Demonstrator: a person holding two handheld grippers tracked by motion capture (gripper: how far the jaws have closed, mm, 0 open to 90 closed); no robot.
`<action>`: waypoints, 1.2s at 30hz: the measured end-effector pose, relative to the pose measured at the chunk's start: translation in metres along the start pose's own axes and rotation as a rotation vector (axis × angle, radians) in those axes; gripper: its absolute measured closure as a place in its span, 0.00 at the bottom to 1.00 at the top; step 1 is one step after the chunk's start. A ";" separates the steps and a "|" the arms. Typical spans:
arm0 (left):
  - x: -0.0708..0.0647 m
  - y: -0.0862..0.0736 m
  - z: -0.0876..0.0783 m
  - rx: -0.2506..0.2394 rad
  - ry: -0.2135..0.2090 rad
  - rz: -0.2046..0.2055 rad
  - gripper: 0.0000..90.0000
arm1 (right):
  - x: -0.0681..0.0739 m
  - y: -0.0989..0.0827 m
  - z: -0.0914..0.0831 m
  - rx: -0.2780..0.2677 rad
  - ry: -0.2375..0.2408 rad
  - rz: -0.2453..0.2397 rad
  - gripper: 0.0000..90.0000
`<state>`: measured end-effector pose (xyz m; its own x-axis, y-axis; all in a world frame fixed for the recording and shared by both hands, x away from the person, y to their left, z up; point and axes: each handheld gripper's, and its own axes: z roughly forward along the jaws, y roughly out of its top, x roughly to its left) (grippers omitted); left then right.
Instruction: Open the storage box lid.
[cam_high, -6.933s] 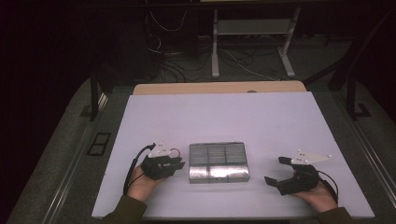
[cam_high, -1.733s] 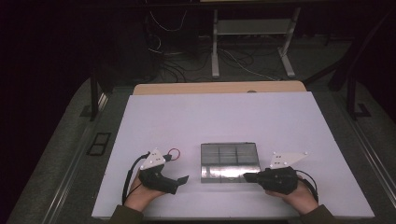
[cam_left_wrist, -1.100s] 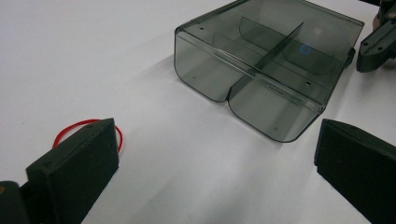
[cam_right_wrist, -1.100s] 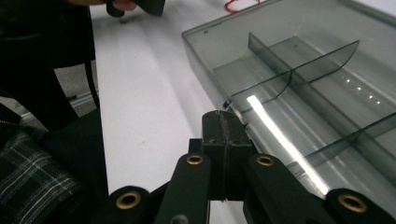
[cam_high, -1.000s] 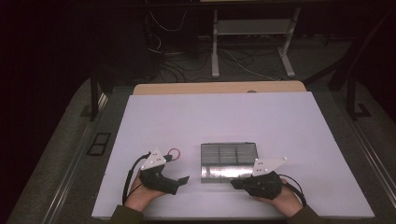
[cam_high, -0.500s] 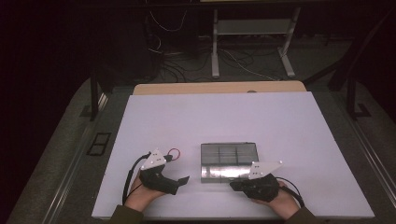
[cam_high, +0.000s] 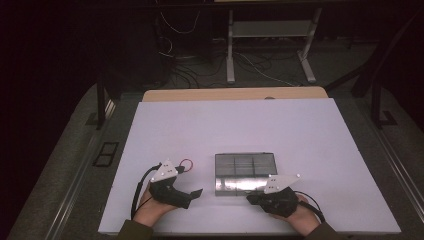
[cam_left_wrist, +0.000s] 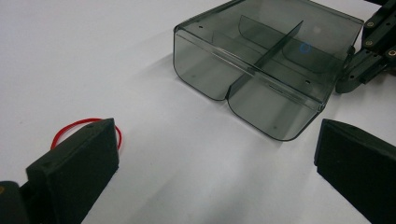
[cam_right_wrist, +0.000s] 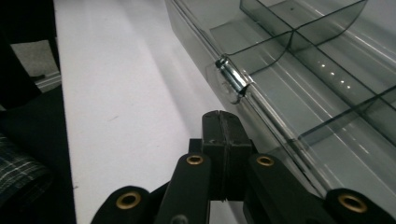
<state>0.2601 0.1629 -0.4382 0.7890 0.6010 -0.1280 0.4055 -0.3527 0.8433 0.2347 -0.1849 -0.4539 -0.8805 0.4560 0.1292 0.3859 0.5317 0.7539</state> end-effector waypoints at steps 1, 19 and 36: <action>0.000 0.000 0.000 0.000 0.000 -0.001 0.00 | 0.000 0.000 0.000 0.000 -0.005 0.000 0.99; 0.000 0.000 -0.001 -0.002 0.001 0.000 0.00 | 0.002 0.003 -0.005 -0.060 -0.005 -0.002 0.99; -0.001 0.001 0.000 -0.003 -0.003 0.007 0.00 | 0.001 0.006 -0.013 -0.112 -0.009 0.000 0.99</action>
<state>0.2595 0.1616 -0.4377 0.7929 0.5966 -0.1238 0.3987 -0.3544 0.8458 0.2330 -0.1906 -0.4403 -0.8781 0.4623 0.1236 0.3519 0.4487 0.8215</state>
